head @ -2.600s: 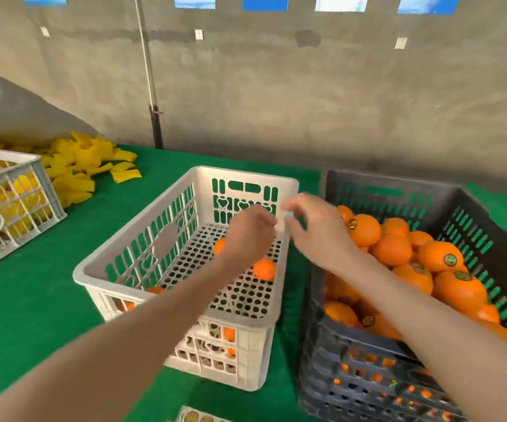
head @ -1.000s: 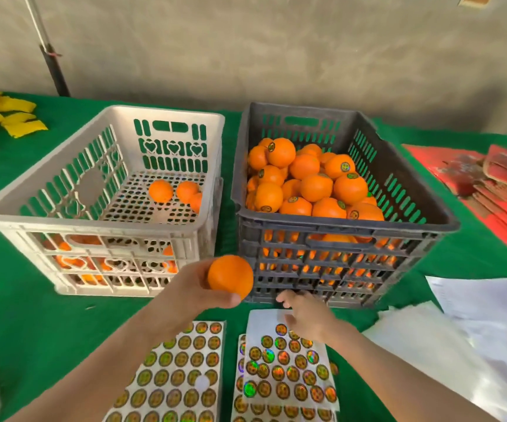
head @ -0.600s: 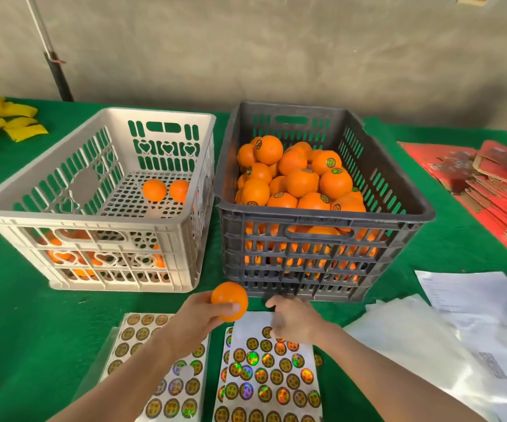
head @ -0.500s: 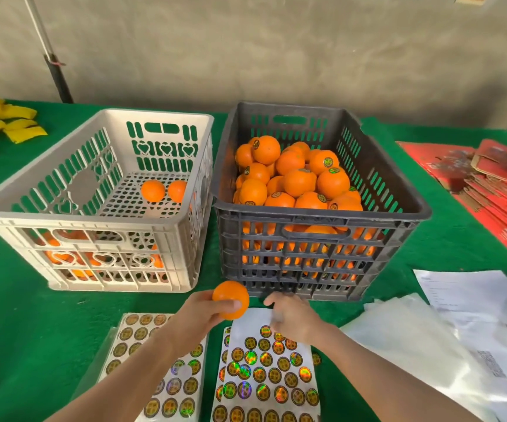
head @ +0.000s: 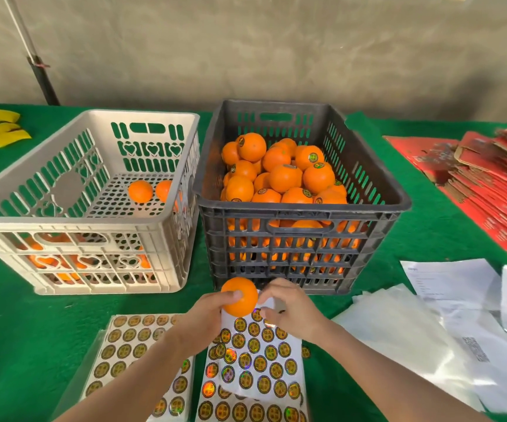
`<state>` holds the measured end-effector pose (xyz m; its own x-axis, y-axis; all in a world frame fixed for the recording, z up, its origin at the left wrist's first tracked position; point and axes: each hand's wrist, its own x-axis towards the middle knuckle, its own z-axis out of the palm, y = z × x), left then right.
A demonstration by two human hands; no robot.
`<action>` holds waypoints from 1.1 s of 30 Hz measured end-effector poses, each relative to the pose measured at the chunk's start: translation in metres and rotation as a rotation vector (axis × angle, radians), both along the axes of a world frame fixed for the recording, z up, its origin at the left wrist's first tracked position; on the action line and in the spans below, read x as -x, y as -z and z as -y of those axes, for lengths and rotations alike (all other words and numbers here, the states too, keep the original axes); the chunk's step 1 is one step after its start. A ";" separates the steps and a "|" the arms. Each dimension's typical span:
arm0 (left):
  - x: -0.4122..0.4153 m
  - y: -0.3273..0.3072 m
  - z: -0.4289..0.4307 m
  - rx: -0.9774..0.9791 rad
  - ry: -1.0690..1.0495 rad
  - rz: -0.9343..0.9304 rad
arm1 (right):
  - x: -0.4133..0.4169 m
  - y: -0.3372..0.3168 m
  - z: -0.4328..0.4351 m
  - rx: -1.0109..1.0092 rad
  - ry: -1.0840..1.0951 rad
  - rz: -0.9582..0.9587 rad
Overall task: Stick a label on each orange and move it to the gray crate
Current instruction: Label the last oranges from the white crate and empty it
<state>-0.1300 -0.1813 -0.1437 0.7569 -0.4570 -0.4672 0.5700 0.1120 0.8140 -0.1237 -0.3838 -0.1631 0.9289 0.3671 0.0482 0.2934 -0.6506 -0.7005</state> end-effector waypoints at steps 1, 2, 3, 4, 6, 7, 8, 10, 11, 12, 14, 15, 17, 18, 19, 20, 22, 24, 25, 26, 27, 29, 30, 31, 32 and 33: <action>0.000 0.000 0.001 0.020 -0.007 -0.004 | 0.002 0.002 0.000 0.008 0.009 0.023; 0.000 0.000 0.001 0.045 -0.014 -0.009 | 0.003 0.003 -0.001 0.022 0.018 0.047; 0.000 -0.001 0.002 0.072 -0.017 -0.015 | 0.005 0.004 -0.002 0.036 0.023 0.074; 0.000 -0.001 0.002 0.097 -0.020 -0.023 | 0.005 0.006 -0.002 0.041 0.019 0.103; -0.001 0.000 0.001 0.134 -0.027 -0.038 | 0.006 0.007 -0.004 0.051 0.010 0.168; -0.001 0.000 0.001 0.149 -0.032 -0.042 | 0.007 0.007 -0.005 0.055 0.010 0.189; -0.001 -0.001 0.000 0.164 -0.038 -0.046 | 0.007 0.007 -0.006 0.054 0.011 0.201; -0.002 0.000 -0.001 0.189 -0.046 -0.057 | 0.008 0.005 -0.009 0.036 0.017 0.208; -0.003 0.000 -0.002 0.193 -0.044 -0.061 | 0.008 0.004 -0.009 0.021 0.016 0.210; -0.003 0.000 -0.002 0.188 -0.040 -0.065 | 0.008 0.004 -0.010 0.005 0.011 0.210; -0.003 0.001 -0.003 0.174 -0.029 -0.069 | 0.008 0.001 -0.011 -0.023 0.004 0.190; -0.003 0.001 -0.003 0.165 -0.022 -0.063 | 0.008 -0.001 -0.011 -0.034 0.003 0.178; -0.004 0.002 -0.004 0.146 -0.011 -0.049 | 0.007 -0.003 -0.010 -0.053 -0.009 0.175; -0.004 0.002 -0.004 0.143 -0.011 -0.052 | 0.008 -0.004 -0.010 -0.069 -0.010 0.177; -0.005 0.002 -0.004 0.140 -0.012 -0.058 | 0.008 -0.005 -0.010 -0.092 0.000 0.174; -0.006 0.003 -0.005 0.135 -0.012 -0.067 | 0.008 -0.006 -0.010 -0.126 0.021 0.168; -0.007 0.004 -0.006 0.123 -0.001 -0.082 | 0.008 -0.009 -0.010 -0.208 0.081 0.179; -0.007 0.003 -0.007 0.082 0.013 -0.078 | 0.007 -0.010 -0.008 -0.255 0.140 0.196; -0.007 0.002 -0.007 0.037 0.011 -0.068 | 0.006 -0.011 -0.007 -0.269 0.163 0.191; -0.007 0.001 -0.006 -0.023 -0.009 -0.046 | 0.007 -0.012 -0.007 -0.279 0.186 0.177; -0.006 0.000 -0.006 -0.100 -0.041 -0.003 | 0.007 -0.014 -0.007 -0.291 0.206 0.160; -0.005 -0.001 -0.007 -0.261 -0.080 0.135 | 0.009 -0.017 -0.008 -0.326 0.258 0.114; -0.006 -0.003 -0.009 -0.328 -0.082 0.217 | 0.010 -0.021 -0.009 -0.355 0.288 0.076; -0.006 -0.004 -0.010 -0.382 -0.078 0.303 | 0.011 -0.025 -0.010 -0.401 0.310 0.021; -0.007 -0.006 -0.011 -0.399 -0.065 0.383 | 0.013 -0.030 -0.012 -0.465 0.316 -0.051; -0.007 -0.008 -0.012 -0.385 -0.051 0.448 | 0.014 -0.035 -0.015 -0.530 0.297 -0.138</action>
